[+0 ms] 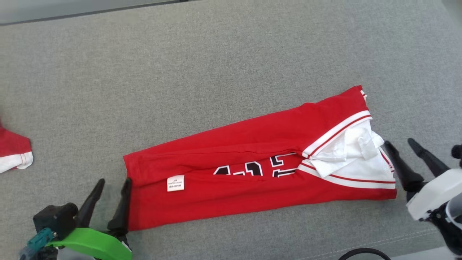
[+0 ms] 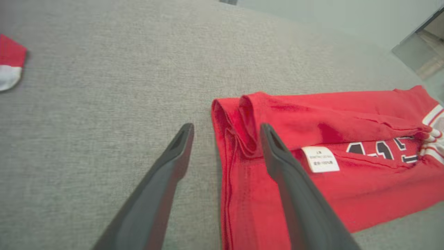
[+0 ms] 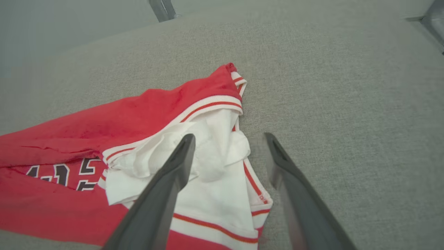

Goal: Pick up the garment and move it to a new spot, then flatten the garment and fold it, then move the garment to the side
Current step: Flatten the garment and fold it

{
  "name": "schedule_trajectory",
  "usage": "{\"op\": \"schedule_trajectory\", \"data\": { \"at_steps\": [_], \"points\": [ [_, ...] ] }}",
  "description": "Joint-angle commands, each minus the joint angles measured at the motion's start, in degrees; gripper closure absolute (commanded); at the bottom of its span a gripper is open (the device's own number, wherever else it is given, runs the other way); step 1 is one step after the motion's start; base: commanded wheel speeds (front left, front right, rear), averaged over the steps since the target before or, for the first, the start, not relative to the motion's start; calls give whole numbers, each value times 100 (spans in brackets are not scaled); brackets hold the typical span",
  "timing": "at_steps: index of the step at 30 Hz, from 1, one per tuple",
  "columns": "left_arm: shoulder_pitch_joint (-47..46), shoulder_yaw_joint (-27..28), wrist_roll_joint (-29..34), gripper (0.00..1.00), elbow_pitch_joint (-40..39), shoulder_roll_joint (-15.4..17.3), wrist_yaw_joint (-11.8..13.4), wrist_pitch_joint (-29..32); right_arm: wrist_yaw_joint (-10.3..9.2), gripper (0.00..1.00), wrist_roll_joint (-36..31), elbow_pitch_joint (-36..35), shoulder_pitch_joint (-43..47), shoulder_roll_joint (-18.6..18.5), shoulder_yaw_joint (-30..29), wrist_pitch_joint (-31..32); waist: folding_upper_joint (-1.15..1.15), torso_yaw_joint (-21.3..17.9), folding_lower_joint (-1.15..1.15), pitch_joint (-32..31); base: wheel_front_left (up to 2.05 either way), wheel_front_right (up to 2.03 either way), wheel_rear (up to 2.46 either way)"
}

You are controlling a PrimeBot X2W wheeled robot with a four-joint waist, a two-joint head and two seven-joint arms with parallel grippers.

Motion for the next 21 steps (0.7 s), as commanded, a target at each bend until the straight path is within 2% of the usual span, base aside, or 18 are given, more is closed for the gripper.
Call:
{"op": "schedule_trajectory", "data": {
  "at_steps": [1,4,7,11,17,19,21],
  "points": [
    [103,129,226,0,106,-47,245,-204,-3,0,72,-52,33,-68,-216,91,67,45,0,-132,0,0,0],
    [240,413,780,0,263,-247,757,-454,-2,0,56,27,-148,-41,-589,368,67,78,0,-164,0,0,0],
    [318,732,1325,0,249,-648,917,-488,-3,0,-105,377,-397,-19,-728,730,67,191,0,-179,0,0,0],
    [408,1017,1875,0,446,-1178,642,-492,-2,0,-315,1030,-784,185,-685,1068,67,426,0,-210,0,0,0],
    [495,1319,2483,0,733,-1854,268,-493,-3,0,-379,1797,-977,423,-580,1167,67,728,0,-291,0,0,0],
    [516,1402,2596,0,757,-1955,202,-493,-3,0,-364,1893,-960,435,-525,1187,67,761,0,-306,0,0,0],
    [611,1530,2717,0,841,-2149,35,-490,-2,0,-306,2063,-905,427,-385,1289,67,802,0,-326,0,0,0]
  ]
}}
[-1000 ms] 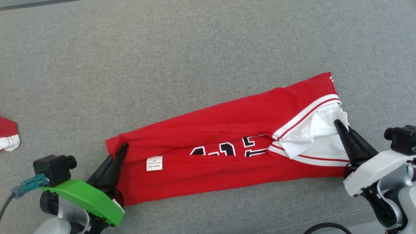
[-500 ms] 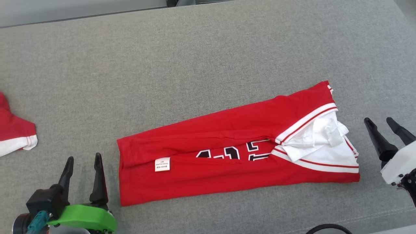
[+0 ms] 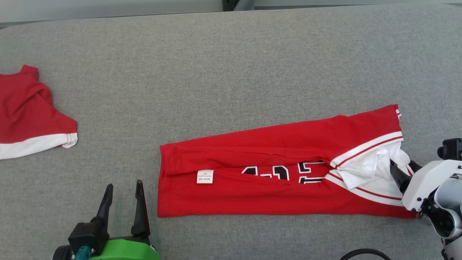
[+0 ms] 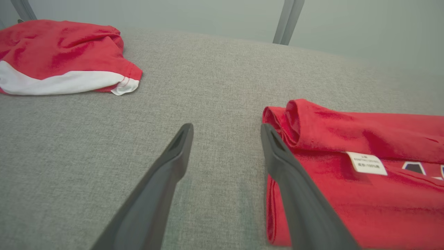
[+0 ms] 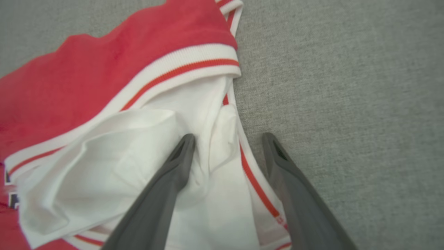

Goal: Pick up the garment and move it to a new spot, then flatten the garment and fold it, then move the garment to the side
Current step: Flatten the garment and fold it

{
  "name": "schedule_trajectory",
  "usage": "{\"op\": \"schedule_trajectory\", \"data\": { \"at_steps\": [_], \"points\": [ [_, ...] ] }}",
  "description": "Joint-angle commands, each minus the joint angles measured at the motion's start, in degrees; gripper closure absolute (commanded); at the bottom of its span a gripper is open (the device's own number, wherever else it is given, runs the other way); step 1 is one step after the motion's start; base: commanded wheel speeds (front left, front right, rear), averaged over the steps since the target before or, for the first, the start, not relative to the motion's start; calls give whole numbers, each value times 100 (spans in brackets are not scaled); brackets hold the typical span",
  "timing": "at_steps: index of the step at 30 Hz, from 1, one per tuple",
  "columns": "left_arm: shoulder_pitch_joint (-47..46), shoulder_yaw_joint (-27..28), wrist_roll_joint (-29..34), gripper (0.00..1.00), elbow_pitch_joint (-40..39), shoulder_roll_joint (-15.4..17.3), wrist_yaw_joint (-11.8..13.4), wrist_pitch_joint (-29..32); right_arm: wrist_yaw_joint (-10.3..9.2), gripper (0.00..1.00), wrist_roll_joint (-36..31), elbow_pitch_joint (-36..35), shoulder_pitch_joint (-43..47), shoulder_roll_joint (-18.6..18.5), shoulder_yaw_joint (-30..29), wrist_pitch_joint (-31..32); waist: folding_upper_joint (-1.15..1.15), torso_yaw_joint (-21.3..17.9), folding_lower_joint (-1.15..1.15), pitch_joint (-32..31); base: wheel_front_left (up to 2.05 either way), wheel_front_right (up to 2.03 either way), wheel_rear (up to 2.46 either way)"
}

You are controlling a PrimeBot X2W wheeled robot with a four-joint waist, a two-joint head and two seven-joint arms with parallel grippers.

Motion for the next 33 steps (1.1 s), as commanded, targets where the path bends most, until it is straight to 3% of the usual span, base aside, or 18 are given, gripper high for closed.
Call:
{"op": "schedule_trajectory", "data": {
  "at_steps": [1,4,5,6,11,17,21,25,28,33],
  "points": [
    [106,45,66,0,39,-39,-55,-15,-1,0,45,78,58,16,69,64,67,65,0,-54,0,0,0],
    [177,254,292,0,184,-242,-290,-15,2,0,297,198,93,-14,356,184,67,73,0,-71,0,0,0],
    [199,314,366,0,211,-302,-362,-16,2,74,383,221,73,-45,393,155,67,68,0,-76,0,0,0],
    [211,387,445,0,252,-356,-438,-16,1,100,563,287,28,-19,303,90,67,57,0,-83,0,0,0],
    [205,513,794,0,538,-544,-787,-16,-13,100,1033,721,-154,-377,-261,-22,67,23,0,-130,0,0,0],
    [206,508,1036,0,900,-693,-1061,-16,-4,100,1149,1159,-474,-967,-1190,-117,67,-4,0,-157,0,0,0],
    [228,551,1123,0,1057,-780,-1133,-15,0,100,1019,930,-626,-1297,-1525,-24,67,6,0,-240,0,0,0],
    [297,579,1137,0,1119,-850,-1146,-16,0,100,1180,-186,-473,-1342,-1115,330,67,-12,0,-360,0,0,0],
    [343,610,1128,0,1121,-877,-1150,-16,-1,100,1278,-1598,-85,-1104,-183,768,67,-125,0,-405,0,0,0],
    [207,542,1353,0,1207,-876,-1184,-17,-1,100,990,-2240,-1,-513,955,954,67,-264,0,-340,0,0,0]
  ]
}}
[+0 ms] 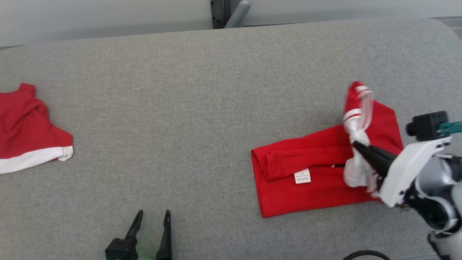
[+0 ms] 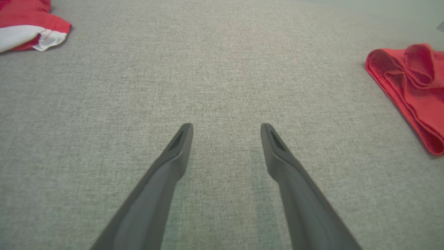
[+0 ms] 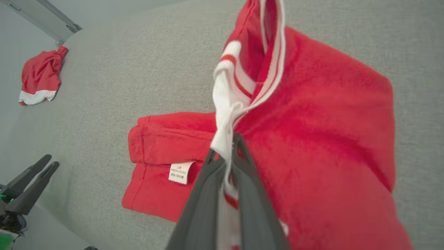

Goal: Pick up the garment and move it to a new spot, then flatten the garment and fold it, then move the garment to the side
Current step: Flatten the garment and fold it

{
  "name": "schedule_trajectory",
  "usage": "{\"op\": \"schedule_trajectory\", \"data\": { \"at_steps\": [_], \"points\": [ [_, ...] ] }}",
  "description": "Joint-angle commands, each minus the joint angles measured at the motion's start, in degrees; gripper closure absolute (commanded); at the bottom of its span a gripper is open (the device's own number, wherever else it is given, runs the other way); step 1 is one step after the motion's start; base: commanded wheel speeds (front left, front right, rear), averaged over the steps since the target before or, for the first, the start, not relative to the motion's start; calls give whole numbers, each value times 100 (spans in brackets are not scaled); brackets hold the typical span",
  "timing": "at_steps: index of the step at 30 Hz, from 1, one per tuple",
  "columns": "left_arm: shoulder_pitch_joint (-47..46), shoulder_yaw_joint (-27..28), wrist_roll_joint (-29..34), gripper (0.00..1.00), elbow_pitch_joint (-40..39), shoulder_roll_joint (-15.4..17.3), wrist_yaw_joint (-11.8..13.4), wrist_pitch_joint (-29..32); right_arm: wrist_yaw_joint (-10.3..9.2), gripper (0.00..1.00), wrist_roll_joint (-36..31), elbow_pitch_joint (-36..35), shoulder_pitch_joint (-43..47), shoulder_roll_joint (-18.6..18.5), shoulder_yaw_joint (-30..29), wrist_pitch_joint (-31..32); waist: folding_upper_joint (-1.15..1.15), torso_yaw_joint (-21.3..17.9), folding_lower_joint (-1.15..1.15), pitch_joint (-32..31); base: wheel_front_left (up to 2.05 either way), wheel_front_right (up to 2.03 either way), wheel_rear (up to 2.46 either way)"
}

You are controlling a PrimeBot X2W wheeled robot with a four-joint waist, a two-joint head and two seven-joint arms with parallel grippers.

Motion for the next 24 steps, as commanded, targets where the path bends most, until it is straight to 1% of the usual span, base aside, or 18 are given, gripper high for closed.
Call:
{"op": "schedule_trajectory", "data": {
  "at_steps": [1,5,6,7,8,13,18,19,24],
  "points": [
    [-97,20,45,0,27,26,-30,-16,-1,100,-177,86,-123,280,271,-77,67,-81,0,59,0,0,0],
    [-224,-24,92,0,127,14,-62,-17,-1,100,-497,535,-436,763,922,-239,67,-57,0,112,0,0,0],
    [-268,-19,82,0,189,12,-74,-16,0,100,-555,699,-558,912,1190,-326,67,1,0,123,0,0,0],
    [-282,-2,71,0,215,10,-60,-17,-1,100,-557,768,-607,954,1308,-352,67,25,0,127,0,0,0],
    [-282,-2,71,0,215,10,-60,-17,-1,100,-557,768,-607,954,1308,-352,67,25,0,127,0,0,0],
    [-263,20,32,0,296,4,-40,-16,0,100,-539,893,-766,939,1795,-471,67,141,0,125,0,0,0],
    [-191,-34,-77,0,370,1,-14,-17,0,100,-481,957,-820,908,2048,-516,67,184,0,100,0,0,0],
    [-202,-71,5,0,397,1,-6,-16,0,100,-446,964,-820,916,2096,-507,67,191,0,96,0,0,0],
    [-243,-84,-23,0,441,3,24,-17,0,100,-327,996,-817,925,2321,-582,67,182,0,71,0,0,0]
  ]
}}
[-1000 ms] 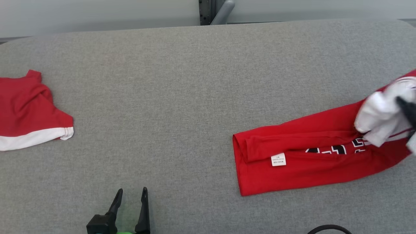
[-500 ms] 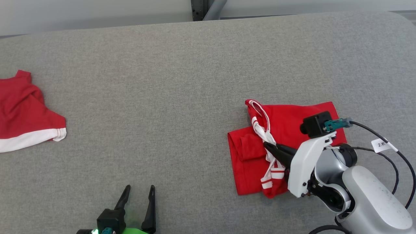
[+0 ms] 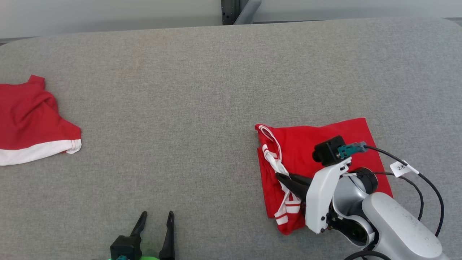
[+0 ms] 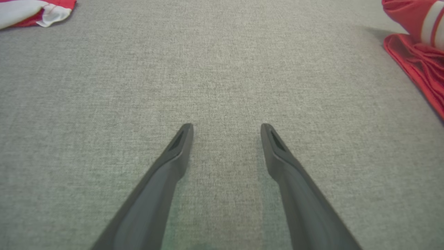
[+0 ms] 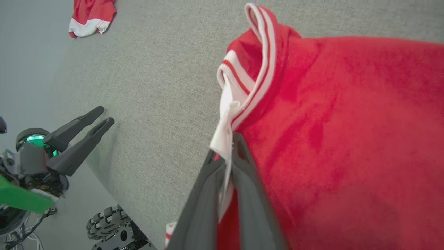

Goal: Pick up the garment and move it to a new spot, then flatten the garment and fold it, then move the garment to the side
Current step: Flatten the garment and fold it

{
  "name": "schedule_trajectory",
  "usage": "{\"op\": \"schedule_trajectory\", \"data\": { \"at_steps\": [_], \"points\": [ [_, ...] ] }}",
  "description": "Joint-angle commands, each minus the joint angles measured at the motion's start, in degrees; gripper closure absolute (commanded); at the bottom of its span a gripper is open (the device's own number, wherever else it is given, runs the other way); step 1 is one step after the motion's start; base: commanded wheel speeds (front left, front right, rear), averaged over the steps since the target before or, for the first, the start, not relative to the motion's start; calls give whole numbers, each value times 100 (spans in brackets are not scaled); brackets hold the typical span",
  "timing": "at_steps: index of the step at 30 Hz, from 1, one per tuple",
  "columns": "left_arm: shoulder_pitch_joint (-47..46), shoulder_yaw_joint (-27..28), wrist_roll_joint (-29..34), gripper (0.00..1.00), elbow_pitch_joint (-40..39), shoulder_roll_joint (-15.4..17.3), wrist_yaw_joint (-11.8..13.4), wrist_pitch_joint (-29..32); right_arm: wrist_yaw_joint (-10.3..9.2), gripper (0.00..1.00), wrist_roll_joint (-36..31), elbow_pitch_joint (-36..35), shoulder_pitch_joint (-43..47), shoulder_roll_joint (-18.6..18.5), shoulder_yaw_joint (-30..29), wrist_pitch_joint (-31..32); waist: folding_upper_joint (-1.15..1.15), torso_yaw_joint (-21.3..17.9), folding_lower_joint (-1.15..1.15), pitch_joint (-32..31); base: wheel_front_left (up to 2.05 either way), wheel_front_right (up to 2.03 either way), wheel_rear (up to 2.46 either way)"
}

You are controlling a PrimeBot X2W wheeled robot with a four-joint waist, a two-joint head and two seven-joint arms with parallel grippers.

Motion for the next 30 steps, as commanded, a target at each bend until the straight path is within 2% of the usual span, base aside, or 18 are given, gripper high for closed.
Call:
{"op": "schedule_trajectory", "data": {
  "at_steps": [1,2,9,12,16,19,22,25,30],
  "points": [
    [-38,14,-7,0,20,12,32,-16,1,63,11,-15,-84,5,36,-130,67,-19,0,-4,0,0,0],
    [-44,27,-12,0,22,11,39,-15,1,0,-22,-13,-95,12,32,-207,67,-35,0,-9,0,0,0],
    [145,139,-28,0,108,11,28,-15,1,0,-232,-494,293,-146,-260,-1067,67,-118,0,-279,0,0,0],
    [262,208,-61,0,131,10,47,-16,-2,0,-937,-722,565,-414,-778,-1881,67,-176,0,-445,0,0,0],
    [330,264,-104,0,-7,9,79,-16,-1,0,-2022,-490,1079,-345,-1966,-3186,67,-223,0,-584,0,0,0],
    [365,269,-102,0,-144,11,81,-15,0,0,-2925,-36,1421,-94,-2661,-3943,67,-250,0,-689,0,0,0],
    [422,283,-85,0,-276,10,74,-16,-2,0,-3541,352,1687,202,-3246,-4154,67,-244,0,-794,0,0,0],
    [479,347,-61,0,-432,11,104,-16,-4,0,-3872,139,1872,569,-3704,-4165,67,-243,0,-882,0,0,0],
    [506,402,195,0,-822,12,56,-15,-2,0,-4300,-138,2345,872,-3874,-4164,67,-192,0,-998,0,0,0]
  ]
}}
